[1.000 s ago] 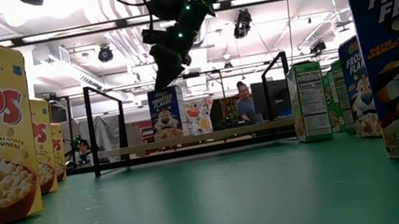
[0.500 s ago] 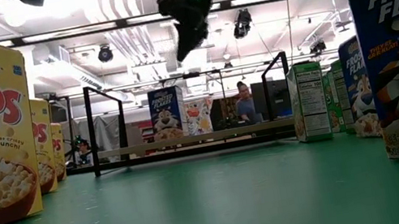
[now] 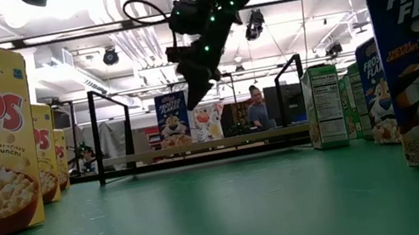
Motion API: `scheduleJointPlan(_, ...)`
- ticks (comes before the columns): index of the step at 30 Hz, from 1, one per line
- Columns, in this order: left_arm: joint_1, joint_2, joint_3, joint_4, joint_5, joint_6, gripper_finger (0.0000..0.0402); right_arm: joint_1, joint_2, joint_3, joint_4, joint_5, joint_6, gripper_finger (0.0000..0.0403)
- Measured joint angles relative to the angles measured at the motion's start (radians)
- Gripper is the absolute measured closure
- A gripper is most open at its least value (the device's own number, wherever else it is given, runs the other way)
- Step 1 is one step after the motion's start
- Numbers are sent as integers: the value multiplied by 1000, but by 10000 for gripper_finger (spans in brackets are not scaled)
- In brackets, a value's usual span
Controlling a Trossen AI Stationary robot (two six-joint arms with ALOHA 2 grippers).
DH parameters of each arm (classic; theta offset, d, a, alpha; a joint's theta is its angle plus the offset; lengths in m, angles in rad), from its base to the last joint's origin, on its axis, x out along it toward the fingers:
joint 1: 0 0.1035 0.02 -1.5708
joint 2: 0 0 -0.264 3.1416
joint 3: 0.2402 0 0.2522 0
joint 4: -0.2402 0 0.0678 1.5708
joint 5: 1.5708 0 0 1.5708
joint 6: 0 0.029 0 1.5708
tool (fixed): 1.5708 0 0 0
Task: Stack cereal on shelf
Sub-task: Put the top left blue cereal box on the shelf
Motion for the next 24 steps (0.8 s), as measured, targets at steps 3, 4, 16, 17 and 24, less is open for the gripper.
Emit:
scheduleJointPlan(3,0,2,0,0,0,0,402,1,0,-14,52,53,-22,394)
scheduleJointPlan(4,0,2,0,1,0,0,402,1,0,-17,72,68,-36,394)
scheduleJointPlan(16,0,2,0,1,0,1,402,0,0,-86,340,73,-82,394)
scheduleJointPlan(17,0,2,0,1,0,1,402,0,0,-94,359,73,-85,394)
scheduleJointPlan(24,0,2,0,1,0,1,402,1,4,-158,515,97,-79,394)
